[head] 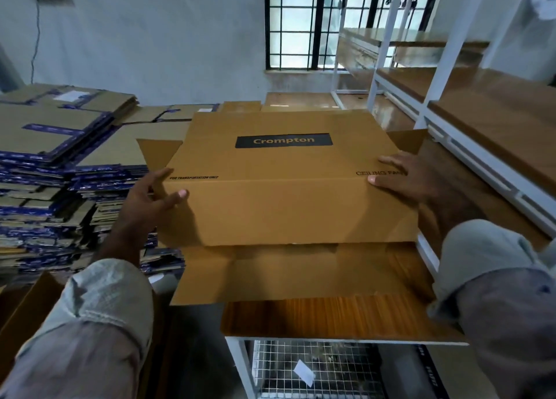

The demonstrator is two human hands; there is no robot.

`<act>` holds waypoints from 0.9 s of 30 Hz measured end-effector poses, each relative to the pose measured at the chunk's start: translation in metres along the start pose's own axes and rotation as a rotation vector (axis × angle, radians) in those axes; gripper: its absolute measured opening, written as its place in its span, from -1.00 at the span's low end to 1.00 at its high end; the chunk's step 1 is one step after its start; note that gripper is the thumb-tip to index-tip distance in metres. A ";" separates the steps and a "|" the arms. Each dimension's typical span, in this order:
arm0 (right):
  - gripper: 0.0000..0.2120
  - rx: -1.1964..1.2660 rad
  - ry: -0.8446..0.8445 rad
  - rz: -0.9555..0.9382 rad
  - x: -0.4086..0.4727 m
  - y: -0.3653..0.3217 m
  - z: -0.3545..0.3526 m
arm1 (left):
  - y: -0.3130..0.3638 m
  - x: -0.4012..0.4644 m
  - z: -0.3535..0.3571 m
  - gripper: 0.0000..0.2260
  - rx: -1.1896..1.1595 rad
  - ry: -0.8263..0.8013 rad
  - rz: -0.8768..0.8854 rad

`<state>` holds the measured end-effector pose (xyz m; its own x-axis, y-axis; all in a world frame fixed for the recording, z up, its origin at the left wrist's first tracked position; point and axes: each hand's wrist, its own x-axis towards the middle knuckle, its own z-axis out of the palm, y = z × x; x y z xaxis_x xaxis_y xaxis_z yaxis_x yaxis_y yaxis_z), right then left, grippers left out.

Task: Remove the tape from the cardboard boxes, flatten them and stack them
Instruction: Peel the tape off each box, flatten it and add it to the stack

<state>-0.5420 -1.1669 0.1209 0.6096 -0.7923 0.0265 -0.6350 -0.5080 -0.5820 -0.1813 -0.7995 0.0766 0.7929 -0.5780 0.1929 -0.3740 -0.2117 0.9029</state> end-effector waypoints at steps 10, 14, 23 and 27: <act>-0.24 0.055 0.089 -0.023 0.019 0.003 0.026 | -0.019 0.012 0.004 -0.45 0.278 0.070 -0.010; -0.29 -0.094 0.213 -0.025 0.017 0.004 0.033 | -0.004 0.003 0.021 -0.39 0.657 0.138 0.055; -0.63 -0.004 0.702 -0.196 -0.070 -0.032 0.118 | 0.062 -0.027 0.153 0.23 1.119 -0.301 0.501; -0.75 0.225 0.487 -0.217 -0.102 -0.013 0.176 | 0.061 -0.036 0.181 0.32 1.279 -0.261 0.483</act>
<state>-0.5130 -1.0201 -0.0173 0.3916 -0.7694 0.5046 -0.3712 -0.6339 -0.6785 -0.3196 -0.9340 0.0549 0.4019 -0.8983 0.1773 -0.8696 -0.4351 -0.2335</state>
